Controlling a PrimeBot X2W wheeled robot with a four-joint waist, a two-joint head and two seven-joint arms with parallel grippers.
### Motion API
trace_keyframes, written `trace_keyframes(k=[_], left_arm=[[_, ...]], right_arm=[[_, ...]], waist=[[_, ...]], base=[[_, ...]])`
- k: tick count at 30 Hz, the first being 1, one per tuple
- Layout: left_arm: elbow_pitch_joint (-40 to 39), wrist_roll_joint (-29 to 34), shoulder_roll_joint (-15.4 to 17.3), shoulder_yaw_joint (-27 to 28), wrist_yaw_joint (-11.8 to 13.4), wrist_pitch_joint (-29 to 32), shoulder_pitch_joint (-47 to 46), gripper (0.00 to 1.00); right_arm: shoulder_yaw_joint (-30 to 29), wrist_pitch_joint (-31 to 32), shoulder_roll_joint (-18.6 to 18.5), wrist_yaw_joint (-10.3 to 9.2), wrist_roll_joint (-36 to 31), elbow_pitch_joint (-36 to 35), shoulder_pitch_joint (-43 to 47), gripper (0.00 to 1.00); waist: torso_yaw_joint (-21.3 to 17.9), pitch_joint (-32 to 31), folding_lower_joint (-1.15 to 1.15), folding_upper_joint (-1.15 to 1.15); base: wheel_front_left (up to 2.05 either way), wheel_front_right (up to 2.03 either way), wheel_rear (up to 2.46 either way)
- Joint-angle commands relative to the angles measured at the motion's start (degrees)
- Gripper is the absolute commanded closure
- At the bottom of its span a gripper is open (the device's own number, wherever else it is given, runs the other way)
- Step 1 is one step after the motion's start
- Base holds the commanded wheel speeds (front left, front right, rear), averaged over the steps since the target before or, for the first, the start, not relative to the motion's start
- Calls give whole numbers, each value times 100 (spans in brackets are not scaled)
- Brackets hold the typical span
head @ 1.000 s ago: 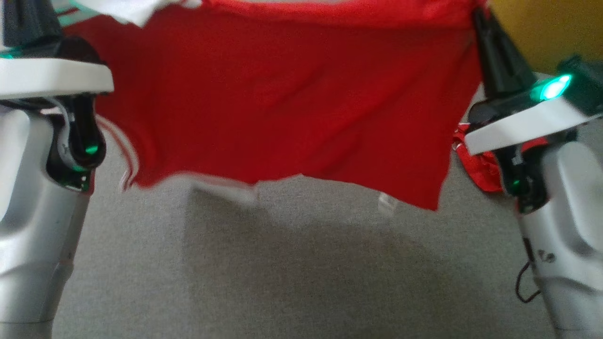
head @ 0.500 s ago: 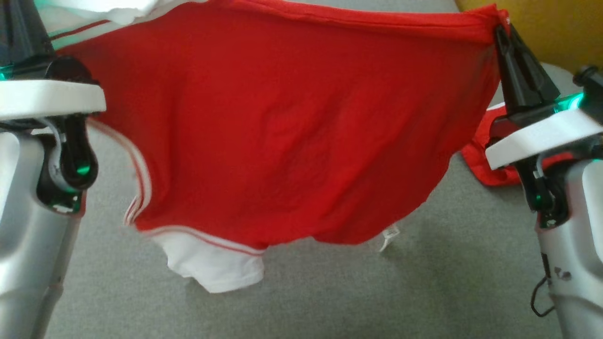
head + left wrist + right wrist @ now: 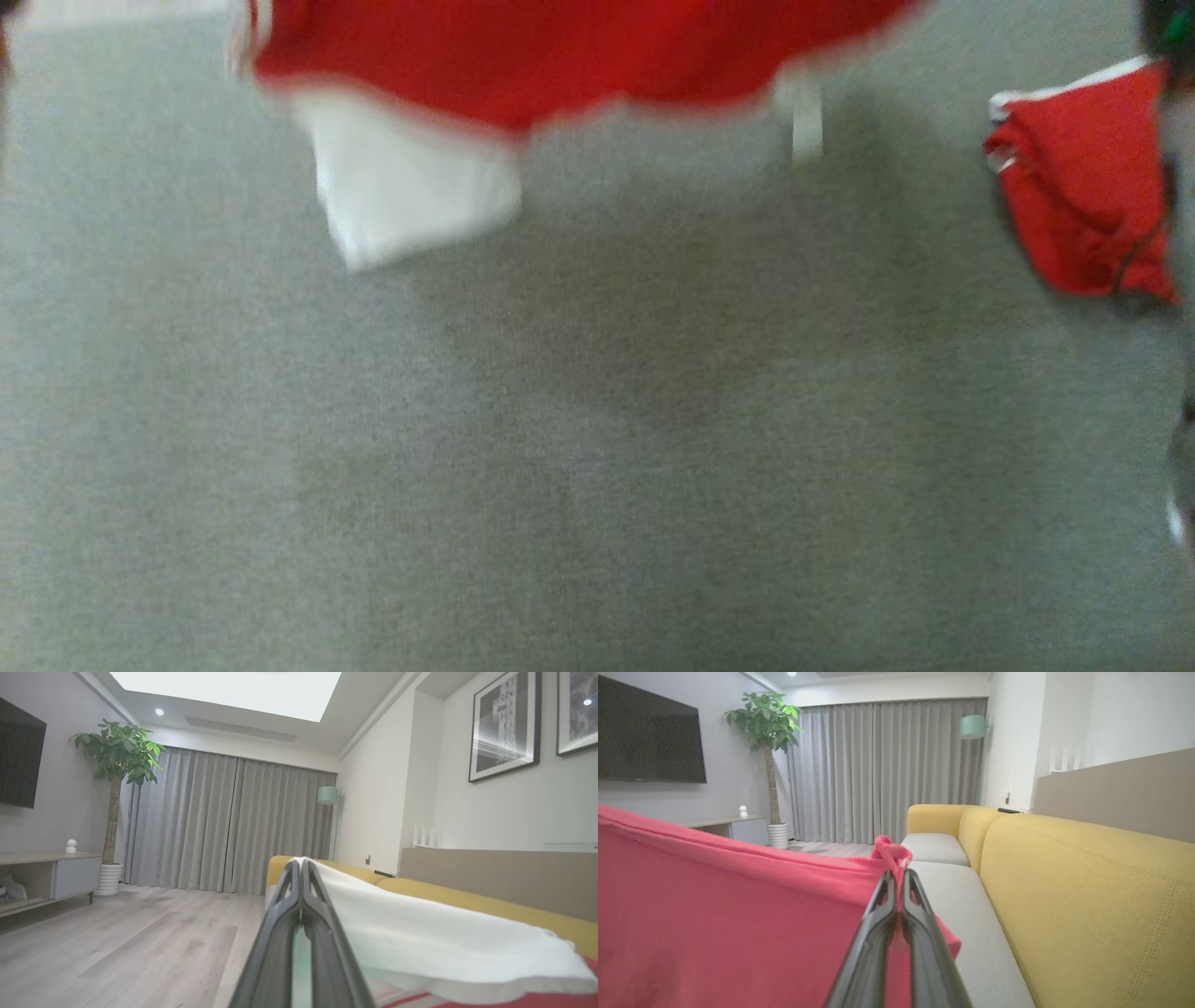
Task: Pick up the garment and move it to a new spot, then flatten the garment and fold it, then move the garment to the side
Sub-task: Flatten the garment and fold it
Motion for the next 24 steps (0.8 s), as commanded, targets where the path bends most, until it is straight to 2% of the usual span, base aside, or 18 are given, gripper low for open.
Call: trace_keyframes(k=[1,5,11,18,24], left_arm=[[229,-40,126,286,-167,-206,-565,100],[919,-196,-133,395,-552,-597,-1048,100],[1411,-20,-376,388,-962,-919,-1013,100],[1469,504,-482,354,-1179,-945,-390,100],[1550,885,-420,240,-1300,-946,766,100]], right_arm=[[-145,-341,59,-5,-47,271,-515,100],[-370,-952,264,-5,-123,1160,-1081,100],[-157,-1350,256,-5,-57,2084,-1082,100],[156,-1453,57,-5,70,2767,-709,100],[862,-1141,-1,-5,326,3182,-52,100]], waist=[[90,508,-3,0],[155,561,-3,0],[299,629,-3,0],[367,662,-3,0],[338,281,-3,0]], base=[[0,0,0],[0,0,0],[0,0,0],[0,0,0],[0,0,0]])
